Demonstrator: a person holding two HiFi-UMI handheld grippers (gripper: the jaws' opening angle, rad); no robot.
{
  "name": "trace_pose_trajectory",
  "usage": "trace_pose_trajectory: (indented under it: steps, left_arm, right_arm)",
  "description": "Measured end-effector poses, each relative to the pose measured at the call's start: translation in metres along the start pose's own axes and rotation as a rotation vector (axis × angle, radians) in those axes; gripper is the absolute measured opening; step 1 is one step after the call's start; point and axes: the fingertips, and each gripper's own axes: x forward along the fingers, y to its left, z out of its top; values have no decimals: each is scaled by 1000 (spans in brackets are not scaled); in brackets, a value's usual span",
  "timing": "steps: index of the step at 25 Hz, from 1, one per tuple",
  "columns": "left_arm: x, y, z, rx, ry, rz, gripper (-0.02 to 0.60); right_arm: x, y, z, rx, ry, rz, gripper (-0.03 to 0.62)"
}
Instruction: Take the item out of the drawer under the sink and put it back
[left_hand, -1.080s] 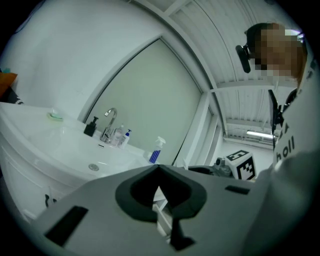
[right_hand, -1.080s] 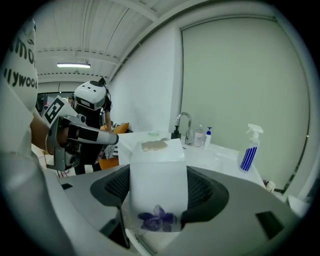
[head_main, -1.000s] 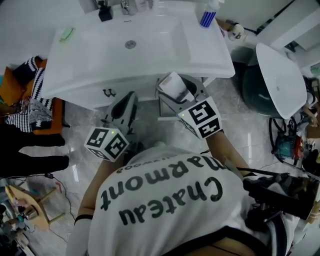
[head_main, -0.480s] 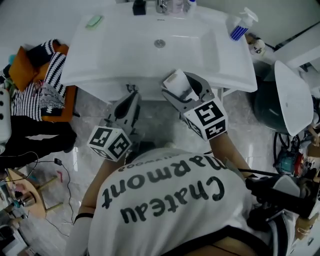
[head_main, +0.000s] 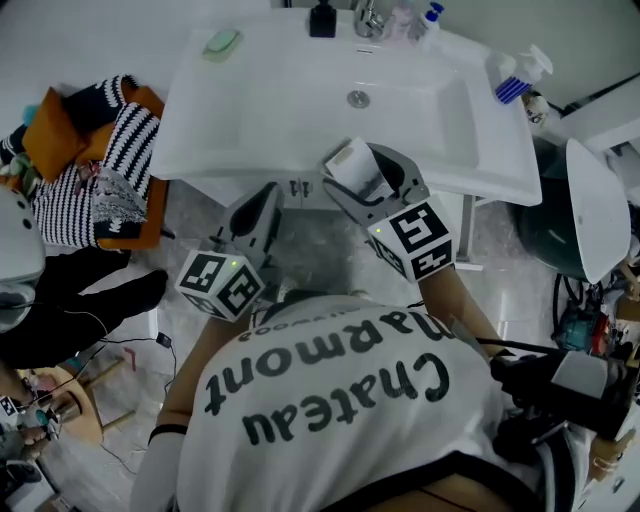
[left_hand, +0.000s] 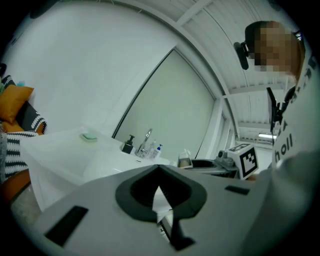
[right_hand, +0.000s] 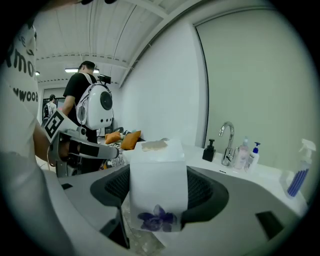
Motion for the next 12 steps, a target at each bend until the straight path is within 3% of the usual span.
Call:
trace_pose_trajectory:
  steps: [12]
  left_arm:
    - [-31,85,27,-9,2,29,8]
  right_arm:
    - [81,40,34,1,-14,18,330]
